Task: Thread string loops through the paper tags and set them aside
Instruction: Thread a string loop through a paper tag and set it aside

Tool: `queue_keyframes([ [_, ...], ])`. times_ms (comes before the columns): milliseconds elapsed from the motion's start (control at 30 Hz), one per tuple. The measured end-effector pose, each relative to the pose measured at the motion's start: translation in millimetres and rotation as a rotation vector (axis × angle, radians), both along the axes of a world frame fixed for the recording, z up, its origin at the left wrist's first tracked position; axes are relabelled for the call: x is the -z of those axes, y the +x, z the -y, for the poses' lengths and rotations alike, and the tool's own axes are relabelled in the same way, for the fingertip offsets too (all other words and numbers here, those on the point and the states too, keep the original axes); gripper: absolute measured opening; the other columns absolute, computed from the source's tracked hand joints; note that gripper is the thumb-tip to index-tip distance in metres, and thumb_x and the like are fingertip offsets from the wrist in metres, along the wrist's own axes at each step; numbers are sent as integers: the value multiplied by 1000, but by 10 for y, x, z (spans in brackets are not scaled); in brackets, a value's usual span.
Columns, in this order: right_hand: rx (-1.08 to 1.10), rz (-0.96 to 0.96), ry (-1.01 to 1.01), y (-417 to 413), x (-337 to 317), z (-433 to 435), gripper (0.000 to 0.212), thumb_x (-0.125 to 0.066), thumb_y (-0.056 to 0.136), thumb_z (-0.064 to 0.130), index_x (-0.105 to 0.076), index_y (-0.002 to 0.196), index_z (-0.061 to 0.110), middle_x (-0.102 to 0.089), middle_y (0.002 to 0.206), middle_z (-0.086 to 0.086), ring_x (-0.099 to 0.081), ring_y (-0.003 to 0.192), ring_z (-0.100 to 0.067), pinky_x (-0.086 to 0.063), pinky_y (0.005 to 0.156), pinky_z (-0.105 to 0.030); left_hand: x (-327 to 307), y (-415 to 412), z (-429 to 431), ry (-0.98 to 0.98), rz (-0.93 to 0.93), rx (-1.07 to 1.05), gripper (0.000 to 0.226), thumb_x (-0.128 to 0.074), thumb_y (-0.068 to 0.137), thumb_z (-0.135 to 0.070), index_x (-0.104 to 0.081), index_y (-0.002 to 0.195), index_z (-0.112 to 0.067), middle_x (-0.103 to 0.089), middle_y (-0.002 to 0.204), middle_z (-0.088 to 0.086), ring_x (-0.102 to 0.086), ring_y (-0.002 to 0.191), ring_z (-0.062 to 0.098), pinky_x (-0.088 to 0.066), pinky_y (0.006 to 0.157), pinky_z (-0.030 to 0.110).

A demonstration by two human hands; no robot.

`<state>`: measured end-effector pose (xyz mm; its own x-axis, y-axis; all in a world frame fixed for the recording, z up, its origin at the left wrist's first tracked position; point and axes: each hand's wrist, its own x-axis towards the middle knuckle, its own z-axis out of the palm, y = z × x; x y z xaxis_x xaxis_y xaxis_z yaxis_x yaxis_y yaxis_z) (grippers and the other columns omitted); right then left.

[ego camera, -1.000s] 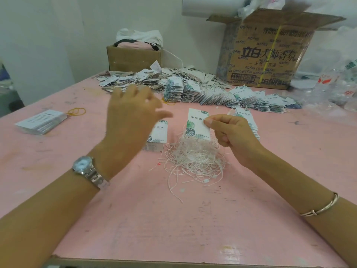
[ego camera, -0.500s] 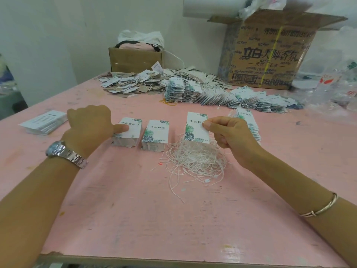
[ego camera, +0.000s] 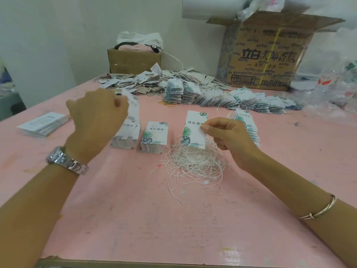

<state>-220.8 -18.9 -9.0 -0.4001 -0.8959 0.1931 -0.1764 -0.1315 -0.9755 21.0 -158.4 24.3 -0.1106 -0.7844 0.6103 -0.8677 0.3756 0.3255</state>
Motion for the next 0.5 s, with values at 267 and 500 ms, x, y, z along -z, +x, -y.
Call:
queue_keyframes([
  [267,-20,-166,-97,46,22,-13,5,-73,85,9,-71,83,12,-65,64,15,-49,44,1,-36,47,-7,251,-438,-349,325,-560,615,25,-57,97,-40,-65,79,-25,-69,80,-6,-59,70,11,-42,64,28],
  [500,-135,-174,-192,85,-3,-46,5,-70,87,10,-70,85,14,-64,66,15,-36,46,-4,-29,46,-12,367,-504,-418,377,-454,679,27,-60,93,-46,-65,76,-26,-69,74,-8,-44,42,-3,-31,56,26],
])
